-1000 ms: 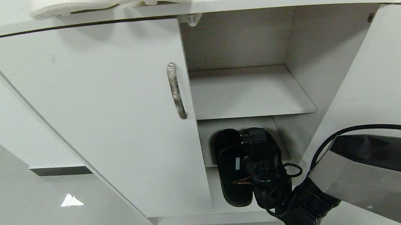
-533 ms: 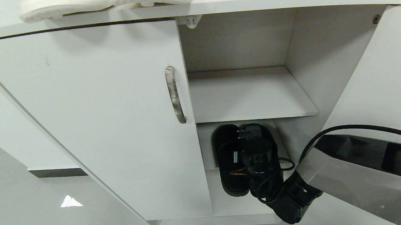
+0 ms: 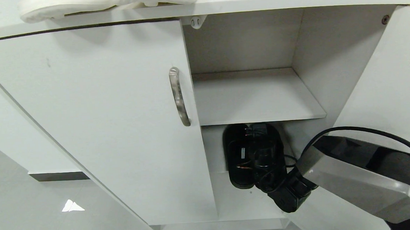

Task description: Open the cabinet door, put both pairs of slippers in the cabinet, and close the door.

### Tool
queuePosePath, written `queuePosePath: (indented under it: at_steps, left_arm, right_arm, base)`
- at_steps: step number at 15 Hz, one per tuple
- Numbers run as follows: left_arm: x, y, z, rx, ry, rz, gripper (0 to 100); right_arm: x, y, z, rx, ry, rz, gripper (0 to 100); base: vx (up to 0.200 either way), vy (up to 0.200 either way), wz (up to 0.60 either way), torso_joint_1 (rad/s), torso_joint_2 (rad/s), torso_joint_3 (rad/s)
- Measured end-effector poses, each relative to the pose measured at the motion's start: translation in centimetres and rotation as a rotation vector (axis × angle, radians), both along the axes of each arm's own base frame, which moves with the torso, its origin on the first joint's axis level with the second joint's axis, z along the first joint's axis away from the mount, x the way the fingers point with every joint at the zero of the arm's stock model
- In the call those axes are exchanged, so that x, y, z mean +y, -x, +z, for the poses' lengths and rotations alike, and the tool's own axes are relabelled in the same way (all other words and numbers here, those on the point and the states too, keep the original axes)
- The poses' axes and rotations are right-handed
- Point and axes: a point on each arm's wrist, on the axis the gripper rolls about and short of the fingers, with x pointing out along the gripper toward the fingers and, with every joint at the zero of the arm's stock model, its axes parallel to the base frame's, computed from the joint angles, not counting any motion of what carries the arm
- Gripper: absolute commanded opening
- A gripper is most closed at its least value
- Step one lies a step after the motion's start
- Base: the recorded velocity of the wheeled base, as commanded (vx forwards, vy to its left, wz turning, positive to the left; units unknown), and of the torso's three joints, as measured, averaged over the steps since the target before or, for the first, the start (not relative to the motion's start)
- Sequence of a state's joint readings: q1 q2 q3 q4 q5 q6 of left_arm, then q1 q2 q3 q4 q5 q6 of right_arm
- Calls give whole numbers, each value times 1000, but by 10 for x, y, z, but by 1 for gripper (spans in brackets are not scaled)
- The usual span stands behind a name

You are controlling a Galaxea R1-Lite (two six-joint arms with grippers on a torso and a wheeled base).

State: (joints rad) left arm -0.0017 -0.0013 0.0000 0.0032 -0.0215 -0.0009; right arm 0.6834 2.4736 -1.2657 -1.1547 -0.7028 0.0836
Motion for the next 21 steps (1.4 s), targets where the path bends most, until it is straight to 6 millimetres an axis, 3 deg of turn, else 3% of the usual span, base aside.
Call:
queuePosePath:
  at_steps: [3, 4, 9, 12, 16, 21]
  left_arm:
    - [0, 0, 0, 0, 0, 0, 0]
    - [0, 0, 0, 0, 0, 1, 0]
    - [0, 0, 0, 0, 1, 0, 0]
    - [0, 0, 0, 0, 2, 1, 0]
    - [0, 0, 0, 0, 1, -2, 0]
    - [0, 0, 0, 0, 0, -7, 0]
  right_arm:
    - [0, -7, -6, 16, 12, -6, 0]
    - [0, -8, -8, 19, 15, -5, 100]
    - [-2, -6, -13, 33, 26, -7, 100]
    - [-3, 9, -13, 35, 27, 13, 100]
    - [-12, 57, 2, 50, 21, 99, 100]
    - [-37, 133, 34, 151, -86, 492, 100]
  base:
    - [0, 0, 0, 0, 0, 0]
    - [0, 0, 0, 0, 0, 0]
    - [0, 0, 0, 0, 0, 0]
    - [0, 0, 0, 0, 0, 0]
    - [0, 0, 0, 0, 0, 0]
    - [-200, 0, 0, 2, 2, 4]
